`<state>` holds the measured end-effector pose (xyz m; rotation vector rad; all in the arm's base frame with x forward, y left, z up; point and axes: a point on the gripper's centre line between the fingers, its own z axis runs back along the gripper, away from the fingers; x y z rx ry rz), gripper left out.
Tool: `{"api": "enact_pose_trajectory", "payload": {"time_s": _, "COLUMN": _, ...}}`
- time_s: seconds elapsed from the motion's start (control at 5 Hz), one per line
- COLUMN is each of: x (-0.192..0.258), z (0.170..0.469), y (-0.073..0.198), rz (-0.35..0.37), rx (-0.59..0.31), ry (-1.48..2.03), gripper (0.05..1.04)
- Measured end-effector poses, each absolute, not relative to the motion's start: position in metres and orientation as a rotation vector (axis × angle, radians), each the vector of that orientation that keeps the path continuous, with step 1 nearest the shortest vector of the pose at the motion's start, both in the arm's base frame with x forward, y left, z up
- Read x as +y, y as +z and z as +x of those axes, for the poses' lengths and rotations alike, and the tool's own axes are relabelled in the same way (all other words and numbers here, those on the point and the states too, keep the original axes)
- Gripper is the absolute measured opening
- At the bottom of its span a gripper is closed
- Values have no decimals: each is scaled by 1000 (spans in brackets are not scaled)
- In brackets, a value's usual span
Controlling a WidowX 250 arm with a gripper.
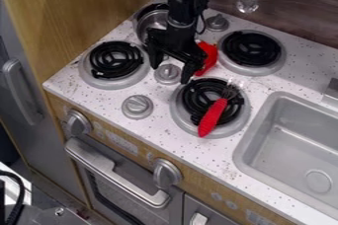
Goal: Transfer the red fork from right burner to the left burner
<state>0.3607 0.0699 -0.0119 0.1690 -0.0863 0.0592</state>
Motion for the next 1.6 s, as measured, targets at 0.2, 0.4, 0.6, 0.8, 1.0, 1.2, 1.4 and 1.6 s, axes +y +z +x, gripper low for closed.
{"api": "enact_pose_trajectory", "payload": {"time_s": 0.2, "x": 68, "z": 355, "y": -24, "rz": 163, "rx": -50, "ry": 57, "gripper": 999}}
{"api": "enact_pose_trajectory", "payload": {"time_s": 0.4, "x": 52, "z": 342, "y": -35, "rz": 134, "rx": -6, "ry": 32, "gripper": 999}}
{"api": "enact_pose_trajectory", "payload": {"time_s": 0.6, "x": 28, "z": 336, "y": -31, "rz": 100, "rx": -22, "ry": -1, "gripper": 999}}
{"api": "enact_pose_trajectory", "payload": {"time_s": 0.8, "x": 18, "z": 329, "y": -18, "rz": 86, "rx": -40, "ry": -27, "gripper": 999}}
{"api": "enact_pose_trajectory", "payload": {"time_s": 1.0, "x": 2, "z": 337, "y": -15, "rz": 70, "rx": -43, "ry": -46, "gripper": 999}}
{"api": "enact_pose_trajectory", "payload": {"time_s": 1.2, "x": -10, "z": 341, "y": -21, "rz": 29, "rx": -19, "ry": -41, "gripper": 999}}
{"api": "enact_pose_trajectory", "payload": {"time_s": 1.4, "x": -14, "z": 343, "y": -29, "rz": 10, "rx": 18, "ry": -22, "gripper": 999}}
{"api": "enact_pose_trajectory", "payload": {"time_s": 1.6, "x": -8, "z": 348, "y": -46, "rz": 59, "rx": 79, "ry": -13, "gripper": 999}}
